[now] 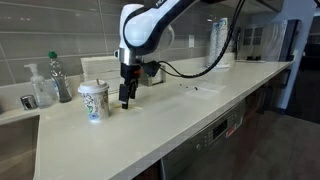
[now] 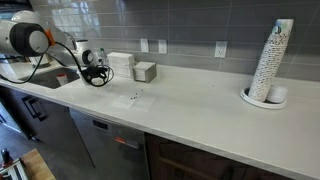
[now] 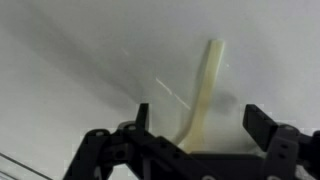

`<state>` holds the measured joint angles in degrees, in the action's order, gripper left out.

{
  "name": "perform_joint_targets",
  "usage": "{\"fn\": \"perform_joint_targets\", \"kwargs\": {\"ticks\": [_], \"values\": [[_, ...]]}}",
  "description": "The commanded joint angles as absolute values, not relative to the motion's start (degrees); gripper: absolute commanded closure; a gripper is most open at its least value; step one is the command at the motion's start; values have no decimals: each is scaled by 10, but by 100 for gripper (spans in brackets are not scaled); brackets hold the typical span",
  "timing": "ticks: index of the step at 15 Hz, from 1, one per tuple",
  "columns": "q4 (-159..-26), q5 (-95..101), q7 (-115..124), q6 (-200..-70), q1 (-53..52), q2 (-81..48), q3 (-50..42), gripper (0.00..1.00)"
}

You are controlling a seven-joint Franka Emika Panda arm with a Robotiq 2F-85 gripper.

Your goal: Pick up the plastic white spoon, push the topmost beam onto the napkin with the plastic white spoon, put the plastic white spoon on the right side of the kitchen counter

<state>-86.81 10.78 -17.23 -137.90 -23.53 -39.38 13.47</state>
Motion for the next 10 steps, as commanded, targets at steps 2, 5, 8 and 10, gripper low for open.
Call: {"fn": "perform_joint_targets", "kwargs": {"ticks": [2,5,8,10], "values": [[-871,119,-167,-1385,-233,-401,135,42],[-869,116,-169,-1375,-233,-400,139,64],[-867,114,-170,-1362,-234,-397,143,86],[-865,112,-171,-1354,-234,-397,146,99]]}}
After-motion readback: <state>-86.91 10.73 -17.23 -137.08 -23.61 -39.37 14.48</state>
